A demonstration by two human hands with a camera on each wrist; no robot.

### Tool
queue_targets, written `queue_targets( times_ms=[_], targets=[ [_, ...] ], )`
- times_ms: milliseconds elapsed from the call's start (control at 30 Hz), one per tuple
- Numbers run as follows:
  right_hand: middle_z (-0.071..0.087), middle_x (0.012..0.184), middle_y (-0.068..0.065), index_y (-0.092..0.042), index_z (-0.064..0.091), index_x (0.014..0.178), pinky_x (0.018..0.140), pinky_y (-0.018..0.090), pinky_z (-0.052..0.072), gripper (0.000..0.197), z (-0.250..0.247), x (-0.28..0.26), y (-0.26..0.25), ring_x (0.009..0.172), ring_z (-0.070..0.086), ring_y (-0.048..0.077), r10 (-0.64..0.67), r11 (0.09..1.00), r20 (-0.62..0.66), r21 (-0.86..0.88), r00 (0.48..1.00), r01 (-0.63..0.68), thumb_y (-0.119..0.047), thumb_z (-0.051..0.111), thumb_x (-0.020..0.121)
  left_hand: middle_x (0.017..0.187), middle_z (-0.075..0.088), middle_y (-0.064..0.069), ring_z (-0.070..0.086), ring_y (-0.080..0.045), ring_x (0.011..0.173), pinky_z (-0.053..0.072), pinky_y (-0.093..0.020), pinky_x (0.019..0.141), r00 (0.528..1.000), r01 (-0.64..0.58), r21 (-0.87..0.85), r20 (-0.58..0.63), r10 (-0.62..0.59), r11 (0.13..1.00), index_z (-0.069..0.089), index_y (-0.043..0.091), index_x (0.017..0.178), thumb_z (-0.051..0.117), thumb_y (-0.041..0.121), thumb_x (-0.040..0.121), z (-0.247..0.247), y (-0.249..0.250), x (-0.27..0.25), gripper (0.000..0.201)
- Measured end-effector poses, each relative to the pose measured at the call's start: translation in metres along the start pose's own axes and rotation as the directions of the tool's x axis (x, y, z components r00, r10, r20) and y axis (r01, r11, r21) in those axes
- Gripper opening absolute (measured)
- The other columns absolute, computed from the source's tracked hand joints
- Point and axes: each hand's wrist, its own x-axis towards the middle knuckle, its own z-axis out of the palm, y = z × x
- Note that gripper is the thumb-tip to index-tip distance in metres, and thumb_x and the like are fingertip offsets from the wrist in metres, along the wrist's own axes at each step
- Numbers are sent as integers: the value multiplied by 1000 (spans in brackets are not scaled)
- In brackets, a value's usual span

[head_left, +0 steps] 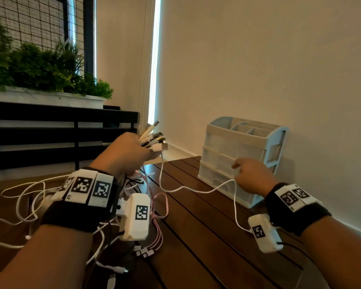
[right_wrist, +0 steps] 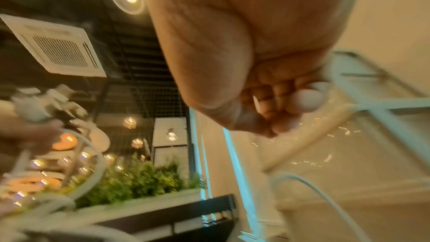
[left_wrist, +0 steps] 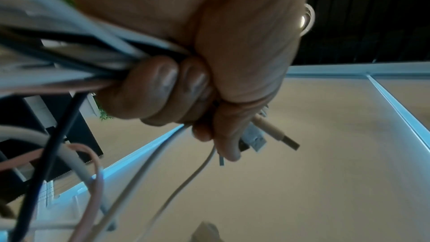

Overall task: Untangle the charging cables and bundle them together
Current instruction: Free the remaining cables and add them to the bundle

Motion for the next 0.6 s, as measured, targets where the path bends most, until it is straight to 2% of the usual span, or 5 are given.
queue_targets(
  times_ms=[100,200,267,400,600],
  targets=[
    [61,88,-8,-28,59,118,65,24,45,36,-14,-12,-44,65,55,2,-235,885,-49,402,971,235,-15,65,85,61,57,-4,49,-16,54,36,-24,50,996,-18,52,85,13,998,65,15,73,75,29,81,16,4,-2,19],
    [63,111,-2,-23,53,130,56,16,49,50,-16,-27,-88,64,64,12,-410,701,95,669,907,247,-17,72,84,67,60,-8,52,-21,59,41,-28,54,990,-47,84,134,35,995,66,12,79,74,29,80,25,8,-4,19],
    [67,107,2,-13,57,124,52,17,49,37,-6,-27,-103,66,66,19,-449,675,117,694,886,251,-15,67,88,67,59,-9,50,-20,58,38,-28,54,988,-68,82,145,56,994,67,10,77,75,25,78,25,10,-5,17],
    [64,75,6,3,61,106,51,18,49,19,2,-17,-94,60,61,16,-333,696,176,709,927,116,-11,55,95,63,61,-7,52,-20,58,38,-27,53,994,-104,3,19,104,995,69,11,72,78,22,77,11,10,-4,15],
    [64,84,4,-16,62,94,55,23,49,12,8,-7,-60,68,62,14,-204,836,198,544,959,66,-6,57,88,70,67,-10,59,-22,67,41,-28,58,979,-164,-179,-153,137,970,64,15,64,75,26,82,-3,7,2,23]
  ],
)
